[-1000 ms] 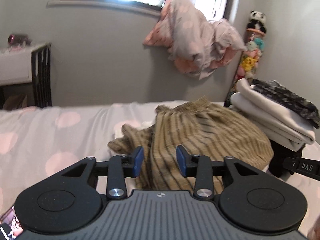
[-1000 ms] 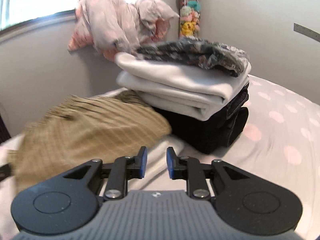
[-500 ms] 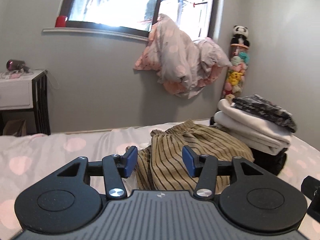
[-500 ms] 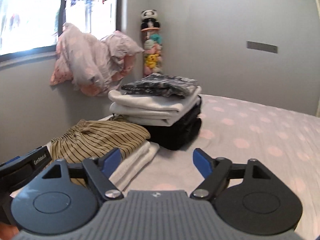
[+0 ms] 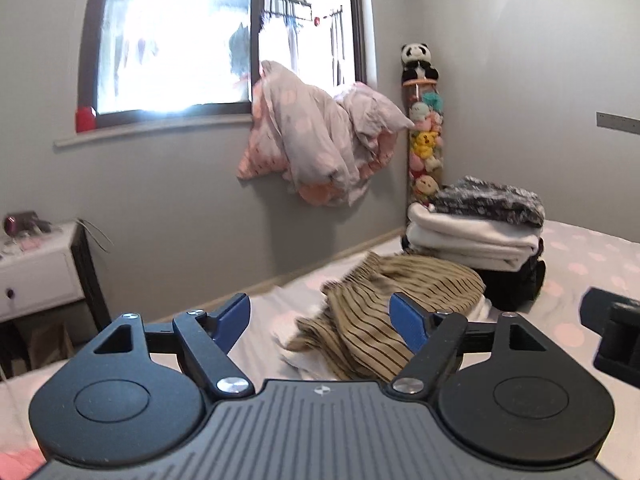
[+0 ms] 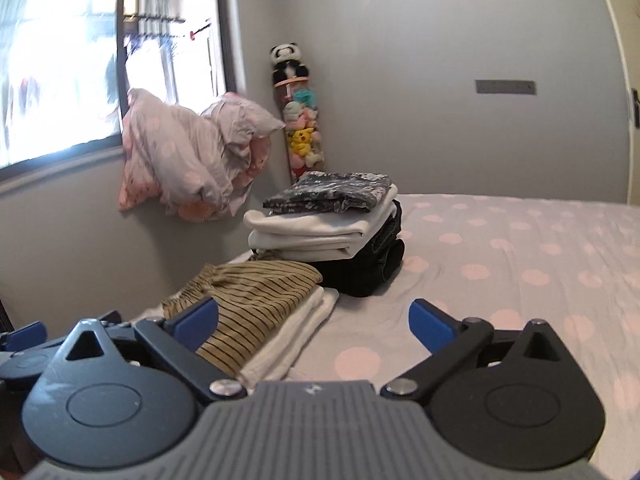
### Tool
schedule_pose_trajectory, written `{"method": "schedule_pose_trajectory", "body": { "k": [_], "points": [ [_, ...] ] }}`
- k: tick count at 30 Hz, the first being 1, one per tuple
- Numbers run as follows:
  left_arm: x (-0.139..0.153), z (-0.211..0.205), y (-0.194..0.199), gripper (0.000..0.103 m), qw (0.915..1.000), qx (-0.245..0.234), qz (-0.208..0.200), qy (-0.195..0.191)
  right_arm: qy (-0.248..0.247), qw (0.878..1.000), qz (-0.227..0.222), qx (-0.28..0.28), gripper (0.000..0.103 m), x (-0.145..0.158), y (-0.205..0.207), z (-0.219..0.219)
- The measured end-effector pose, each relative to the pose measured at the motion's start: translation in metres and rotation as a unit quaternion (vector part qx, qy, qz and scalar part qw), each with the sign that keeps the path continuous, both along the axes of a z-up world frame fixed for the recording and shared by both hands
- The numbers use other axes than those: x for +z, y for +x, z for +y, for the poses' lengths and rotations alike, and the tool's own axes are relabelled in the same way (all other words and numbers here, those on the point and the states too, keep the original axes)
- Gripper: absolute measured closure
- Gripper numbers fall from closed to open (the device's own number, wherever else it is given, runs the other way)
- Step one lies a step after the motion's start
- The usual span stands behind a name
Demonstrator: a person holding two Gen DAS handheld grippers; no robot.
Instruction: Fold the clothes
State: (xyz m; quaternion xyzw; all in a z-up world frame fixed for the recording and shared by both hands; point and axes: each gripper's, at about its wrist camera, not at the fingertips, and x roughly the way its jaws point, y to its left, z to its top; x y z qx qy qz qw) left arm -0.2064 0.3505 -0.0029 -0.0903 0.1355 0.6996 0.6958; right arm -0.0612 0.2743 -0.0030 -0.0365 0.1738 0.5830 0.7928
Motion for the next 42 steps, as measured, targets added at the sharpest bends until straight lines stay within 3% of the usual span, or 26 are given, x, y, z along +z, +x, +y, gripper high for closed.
{"method": "schedule_pose_trajectory", "body": {
  "k": [7, 11, 17, 30, 42],
  "points": [
    [0.008, -0.017, -0.01, 0.008, 0.998, -0.028, 0.057, 0.003, -0.003, 1.0, 0.018, 0.011, 0.001, 0.014, -0.016, -0.023],
    [0.007, -0.022, -0.014, 0.008, 0.9956, -0.043, 0.082, -0.014, -0.017, 0.999, 0.019, 0.031, 0.001, 0.017, -0.028, -0.03],
    [0.016, -0.033, -0.031, 0.008, 0.9945, -0.057, 0.073, -0.049, -0.029, 0.999, -0.003, 0.046, 0.001, 0.024, -0.044, -0.044],
    [0.033, -0.062, -0.029, 0.008, 0.9887, -0.077, 0.061, -0.113, -0.031, 0.998, 0.008, 0.051, 0.001, 0.038, -0.048, -0.091],
    [0.045, -0.077, -0.023, 0.008, 0.9895, -0.089, 0.044, -0.105, -0.016, 1.0, 0.011, 0.019, 0.001, 0.045, -0.041, -0.111]
  ]
}}
